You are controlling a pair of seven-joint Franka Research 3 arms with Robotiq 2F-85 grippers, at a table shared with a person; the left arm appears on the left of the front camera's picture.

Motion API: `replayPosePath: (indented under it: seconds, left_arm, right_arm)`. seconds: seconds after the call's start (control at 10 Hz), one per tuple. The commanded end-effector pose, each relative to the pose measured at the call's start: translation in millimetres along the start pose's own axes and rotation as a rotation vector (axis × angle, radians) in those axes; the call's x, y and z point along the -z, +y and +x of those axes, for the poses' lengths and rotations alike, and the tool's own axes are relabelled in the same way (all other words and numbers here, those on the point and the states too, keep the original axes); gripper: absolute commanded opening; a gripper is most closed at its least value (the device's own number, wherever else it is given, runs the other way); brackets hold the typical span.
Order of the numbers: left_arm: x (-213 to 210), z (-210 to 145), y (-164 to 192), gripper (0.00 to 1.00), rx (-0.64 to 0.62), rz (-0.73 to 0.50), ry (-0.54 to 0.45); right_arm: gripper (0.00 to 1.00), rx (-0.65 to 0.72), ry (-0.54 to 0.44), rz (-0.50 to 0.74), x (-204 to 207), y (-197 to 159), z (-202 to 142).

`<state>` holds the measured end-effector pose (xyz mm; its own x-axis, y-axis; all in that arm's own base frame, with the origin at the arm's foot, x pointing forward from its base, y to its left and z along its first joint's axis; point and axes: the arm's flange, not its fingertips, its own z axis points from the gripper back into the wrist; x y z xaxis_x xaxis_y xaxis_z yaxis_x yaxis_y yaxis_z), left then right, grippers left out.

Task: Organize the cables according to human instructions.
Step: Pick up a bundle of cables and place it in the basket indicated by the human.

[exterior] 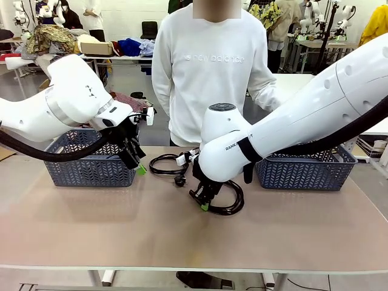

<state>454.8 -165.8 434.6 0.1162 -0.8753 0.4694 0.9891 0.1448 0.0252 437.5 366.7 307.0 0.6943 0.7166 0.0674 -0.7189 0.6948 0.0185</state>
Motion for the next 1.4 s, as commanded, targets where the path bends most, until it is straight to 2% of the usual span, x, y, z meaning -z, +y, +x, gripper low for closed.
replayPosePath:
  seconds: [0.0, 0.2, 0.5, 0.7, 0.8, 1.1, 1.3]
  left_arm:
    - [-1.3, -0.5, 1.1, 1.00, -0.002, 0.000, -0.001]
    - [-1.3, -0.5, 1.1, 1.00, -0.002, 0.000, -0.001]
    - [-1.3, -0.5, 1.1, 1.00, -0.002, 0.000, -0.001]
    - [-1.3, -0.5, 1.1, 1.00, -0.002, 0.000, -0.001]
    - [-1.3, -0.5, 1.1, 1.00, -0.002, 0.000, -0.001]
    - [-1.3, -0.5, 1.1, 1.00, -0.002, 0.000, -0.001]
    - [-1.3, -0.5, 1.1, 1.00, -0.002, 0.000, -0.001]
  right_arm:
    - [0.00, 0.016, 0.018, -0.024, -15.8, 10.1, -3.6]
    - [0.00, -0.064, 0.056, -0.031, -49.7, 15.9, -13.7]
    - [0.00, -0.301, 0.105, 0.105, -102.2, 22.1, -36.8]
    - [0.00, -0.504, 0.118, 0.132, -138.5, 12.8, -50.7]
    - [0.00, -0.561, 0.106, 0.125, -155.8, 3.6, -58.6]
    - [0.00, -0.601, 0.089, 0.054, -194.3, -34.1, -84.8]
    - [0.00, -0.607, 0.080, 0.012, -214.4, -71.4, -104.6]
